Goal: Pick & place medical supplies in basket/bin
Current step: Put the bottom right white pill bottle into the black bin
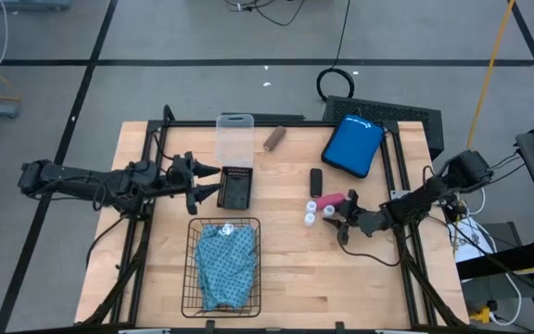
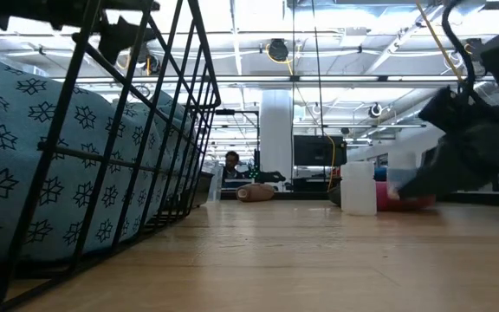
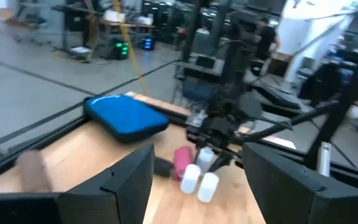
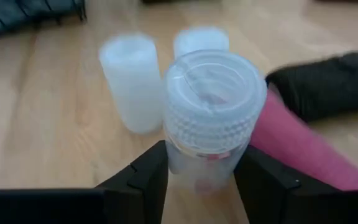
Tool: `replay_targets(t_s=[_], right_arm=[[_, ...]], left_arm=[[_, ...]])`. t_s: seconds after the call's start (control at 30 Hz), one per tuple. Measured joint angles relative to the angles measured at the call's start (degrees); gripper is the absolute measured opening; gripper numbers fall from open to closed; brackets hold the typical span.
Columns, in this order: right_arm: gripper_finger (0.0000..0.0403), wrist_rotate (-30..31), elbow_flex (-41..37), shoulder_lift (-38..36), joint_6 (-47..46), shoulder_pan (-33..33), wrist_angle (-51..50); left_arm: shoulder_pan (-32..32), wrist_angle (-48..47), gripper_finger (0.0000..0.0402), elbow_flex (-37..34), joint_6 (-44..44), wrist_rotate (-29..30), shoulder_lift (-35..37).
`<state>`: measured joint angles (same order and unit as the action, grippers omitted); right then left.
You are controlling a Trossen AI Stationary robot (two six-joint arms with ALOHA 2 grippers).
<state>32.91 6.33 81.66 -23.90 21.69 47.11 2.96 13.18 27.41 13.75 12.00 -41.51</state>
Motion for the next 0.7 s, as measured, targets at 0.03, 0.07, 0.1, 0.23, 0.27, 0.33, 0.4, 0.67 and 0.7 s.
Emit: replay_targets(t_s=[0.03,0.07,0.1,0.23,0.27,0.33,0.4,0.67,0.7], right_arm=[[0.015,0.0,0.0,-1.08,0.27,0.0,0.02],[0.0148,0.0,0.0,-2.2,0.69,0.0,0.05],[0.0148,0.02,0.07,-3.44,1.1,0.02,-0.05],[0.0152,1.7,1.66,-7.87,5.84,0.0,-0.58],[0.0153,2.97,2.42,-8.82,7.8,0.0,-0.71],[0.0154,5.96,4.51,-10.2,12.81,-0.11,-1.07],[0.0153,8.06,7.43,-10.86,18.43,-1.02,-1.97],[0.0155,4.36,21.06,-9.73,28.61,-8.64,-10.69],[0.0155,3.54,22.26,-9.17,28.77,-9.46,-11.36]], left_arm=[[0.02,-0.22,0.0253,1.04,-0.61,-0.79,-0.68],[0.04,-0.33,0.0253,2.19,-1.24,-1.47,-1.56],[0.04,-1.17,0.0253,3.42,-1.88,-1.58,-2.61],[0.0,-6.63,0.0253,8.84,-5.21,-1.49,-8.19],[-0.03,-7.56,0.0253,10.55,-6.24,-1.51,-9.89],[-0.23,-9.83,0.0253,14.08,-8.66,-1.74,-13.33],[-0.63,-12.35,0.0253,17.55,-11.1,-2.56,-16.91],[-3.07,-19.73,0.0253,31.09,-20.61,-7.53,-31.35],[-3.27,-20.3,0.0253,32.38,-20.89,-8.15,-33.05]])
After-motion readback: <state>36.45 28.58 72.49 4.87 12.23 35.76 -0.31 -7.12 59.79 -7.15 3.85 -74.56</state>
